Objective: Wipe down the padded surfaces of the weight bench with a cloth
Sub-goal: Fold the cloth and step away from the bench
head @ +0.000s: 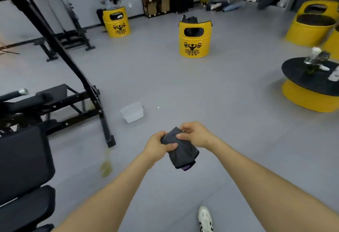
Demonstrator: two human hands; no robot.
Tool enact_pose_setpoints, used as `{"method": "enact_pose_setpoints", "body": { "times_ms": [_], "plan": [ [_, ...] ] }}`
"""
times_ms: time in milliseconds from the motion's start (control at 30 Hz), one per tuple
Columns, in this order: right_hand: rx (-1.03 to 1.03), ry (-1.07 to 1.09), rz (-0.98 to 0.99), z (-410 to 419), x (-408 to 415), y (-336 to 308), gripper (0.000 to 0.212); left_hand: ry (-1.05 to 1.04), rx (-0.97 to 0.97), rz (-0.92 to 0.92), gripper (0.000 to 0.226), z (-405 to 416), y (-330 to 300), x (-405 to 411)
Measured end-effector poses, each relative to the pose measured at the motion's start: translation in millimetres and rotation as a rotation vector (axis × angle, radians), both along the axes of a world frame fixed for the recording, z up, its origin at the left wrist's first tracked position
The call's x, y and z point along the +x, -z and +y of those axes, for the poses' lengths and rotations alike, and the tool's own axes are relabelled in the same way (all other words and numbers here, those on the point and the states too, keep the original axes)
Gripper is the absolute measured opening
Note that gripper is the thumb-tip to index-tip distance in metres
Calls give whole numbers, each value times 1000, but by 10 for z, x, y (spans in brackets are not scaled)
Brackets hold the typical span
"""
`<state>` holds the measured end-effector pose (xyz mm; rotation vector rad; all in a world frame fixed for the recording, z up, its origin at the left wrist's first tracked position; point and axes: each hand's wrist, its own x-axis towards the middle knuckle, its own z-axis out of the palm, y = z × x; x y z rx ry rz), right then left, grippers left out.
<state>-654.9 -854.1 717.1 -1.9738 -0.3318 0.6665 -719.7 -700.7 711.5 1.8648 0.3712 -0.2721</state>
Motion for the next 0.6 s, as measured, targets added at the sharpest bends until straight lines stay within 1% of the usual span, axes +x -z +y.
{"method": "enact_pose_setpoints", "body": {
  "times_ms": [67,133,200,233,267,300,367,433,500,600],
  "plan": [
    [8,-38,39,43,479,-25,18,-45,28,23,19,121,-18,393],
    [15,-116,108,103,943,-59,38,-102,5,18,21,264,-22,772],
    [-54,-218,159,213,1376,-45,66,-176,-96,18,27,413,-45,1105],
    [-92,-274,175,301,1544,-26,75,-222,-169,24,29,485,-69,1237],
    [-106,-318,197,407,1694,22,80,-271,-256,24,31,564,-83,1358],
    [-104,-352,224,527,1830,73,81,-318,-340,17,32,641,-97,1476],
    [-90,-387,259,783,2109,163,76,-388,-445,4,31,819,-123,1722],
    [-80,-423,284,1053,2410,210,62,-436,-505,4,32,1060,-101,1985],
    [-85,-446,301,1325,2728,241,43,-488,-540,27,31,1341,-30,2265],
    [-69,-403,315,1727,3236,284,26,-549,-585,55,30,1842,151,2714]
  ]
}}
